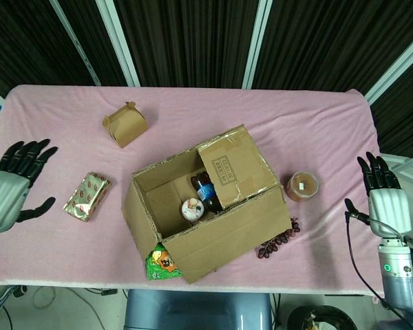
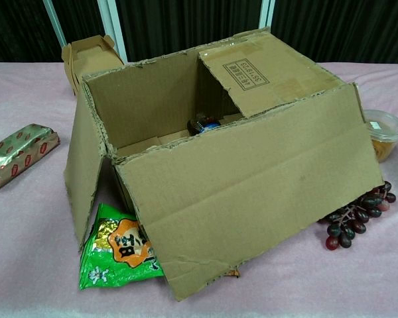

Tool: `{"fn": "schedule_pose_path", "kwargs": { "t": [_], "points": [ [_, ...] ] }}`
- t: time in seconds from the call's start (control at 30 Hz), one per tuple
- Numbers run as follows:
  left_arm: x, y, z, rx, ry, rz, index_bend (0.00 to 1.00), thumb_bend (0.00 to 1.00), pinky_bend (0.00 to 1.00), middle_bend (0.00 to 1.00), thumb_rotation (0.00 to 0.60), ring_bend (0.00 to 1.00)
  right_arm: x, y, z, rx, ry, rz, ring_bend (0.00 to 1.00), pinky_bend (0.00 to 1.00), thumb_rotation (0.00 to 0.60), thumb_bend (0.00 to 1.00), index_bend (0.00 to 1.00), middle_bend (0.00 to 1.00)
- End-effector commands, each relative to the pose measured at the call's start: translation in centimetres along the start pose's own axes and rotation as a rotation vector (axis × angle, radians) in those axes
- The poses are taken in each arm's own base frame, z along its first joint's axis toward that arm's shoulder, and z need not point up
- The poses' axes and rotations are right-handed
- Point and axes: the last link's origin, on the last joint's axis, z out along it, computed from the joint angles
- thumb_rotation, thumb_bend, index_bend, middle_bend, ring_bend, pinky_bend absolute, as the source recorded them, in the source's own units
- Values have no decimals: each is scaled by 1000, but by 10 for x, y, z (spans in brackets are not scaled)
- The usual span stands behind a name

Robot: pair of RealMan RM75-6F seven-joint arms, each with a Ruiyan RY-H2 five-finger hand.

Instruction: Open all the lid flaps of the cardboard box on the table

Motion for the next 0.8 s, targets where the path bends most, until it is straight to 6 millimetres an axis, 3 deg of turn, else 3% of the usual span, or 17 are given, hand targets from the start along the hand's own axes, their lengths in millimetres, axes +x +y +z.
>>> {"fn": "schedule_pose_path", "kwargs": {
  "t": [0.03,0.2,0.37,0.5,0.57,0.67,0.8],
  "points": [
    [-42,-23,-45,114,109,57,0,222,4,0,600,0,7,-8,3,46,2,-17,0,224,600,319,0,0],
    [-77,-31,-72,194,101,28,0,218,0,0,600,0,27,-33,21,179,21,-88,0,224,600,318,0,0],
    [-90,-42,-80,248,126,-15,0,218,0,0,600,0,51,-70,43,337,50,-149,0,224,600,347,0,0],
    [-95,-48,-79,243,152,-25,0,218,0,0,600,0,67,-107,62,486,53,-214,6,225,600,596,32,20],
    [-97,-50,-79,242,147,-31,0,218,0,0,600,0,73,-128,71,551,40,-231,40,232,600,752,121,94],
    [-99,-52,-79,247,143,-57,0,218,0,0,600,0,77,-158,83,634,29,-231,84,235,600,871,209,169],
    [-100,-55,-78,253,136,-82,0,219,0,0,600,0,73,-196,93,740,3,-246,116,235,600,924,253,208]
  ]
}}
